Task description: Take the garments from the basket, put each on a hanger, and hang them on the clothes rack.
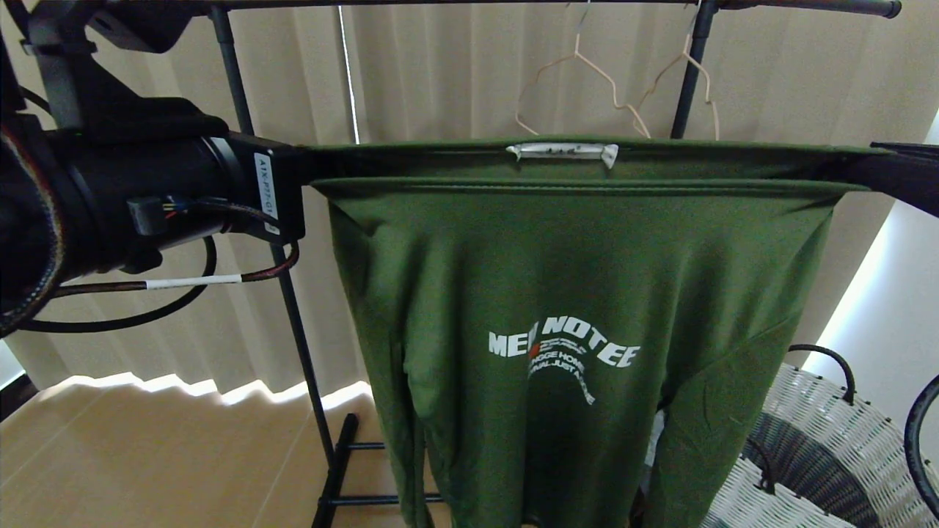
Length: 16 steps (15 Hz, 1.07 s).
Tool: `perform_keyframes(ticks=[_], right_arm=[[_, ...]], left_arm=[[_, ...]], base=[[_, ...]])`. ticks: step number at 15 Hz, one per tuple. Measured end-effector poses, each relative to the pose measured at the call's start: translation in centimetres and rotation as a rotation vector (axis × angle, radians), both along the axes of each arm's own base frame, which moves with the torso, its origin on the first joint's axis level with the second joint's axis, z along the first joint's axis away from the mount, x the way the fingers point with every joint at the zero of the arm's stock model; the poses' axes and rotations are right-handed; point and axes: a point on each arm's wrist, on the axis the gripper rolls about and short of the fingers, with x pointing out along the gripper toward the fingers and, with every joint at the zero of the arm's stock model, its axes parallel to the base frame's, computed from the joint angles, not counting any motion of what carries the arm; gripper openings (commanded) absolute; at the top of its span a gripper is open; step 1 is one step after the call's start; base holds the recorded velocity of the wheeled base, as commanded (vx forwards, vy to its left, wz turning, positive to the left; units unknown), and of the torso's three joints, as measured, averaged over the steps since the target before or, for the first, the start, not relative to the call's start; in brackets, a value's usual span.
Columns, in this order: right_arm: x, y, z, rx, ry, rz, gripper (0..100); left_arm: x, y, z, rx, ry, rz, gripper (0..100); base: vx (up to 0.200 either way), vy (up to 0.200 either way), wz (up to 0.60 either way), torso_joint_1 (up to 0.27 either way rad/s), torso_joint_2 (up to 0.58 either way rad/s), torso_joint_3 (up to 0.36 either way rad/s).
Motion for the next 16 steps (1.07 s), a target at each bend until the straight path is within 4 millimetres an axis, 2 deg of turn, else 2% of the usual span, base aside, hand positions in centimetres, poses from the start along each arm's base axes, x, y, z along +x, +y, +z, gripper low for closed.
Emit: perform_keyframes(ticks=[6, 11, 16], right_arm=[[-1.4, -0.4, -1.7, 0.0, 0.026, 0.016, 100], [-2.9, -0.6, -2.1, 0.021, 0.016, 0.166, 100], [-3.6, -0.9, -2.3, 0.015, 0.006, 0.169, 100]], left_arm=[[0.4, 0.6, -0.7, 0.024, 0.015, 0.043, 0], [1.4, 0.2, -0.6, 0.016, -0.013, 0.056, 0], [2.0, 0.5, -1.1, 0.022, -0.006, 0.087, 0]], base=[[0.0, 0.0, 0.0, 0.0, 0.0, 0.0], [0.0, 0.0, 0.0, 0.0, 0.0, 0.0], [0.0, 0.0, 0.0, 0.0, 0.0, 0.0]])
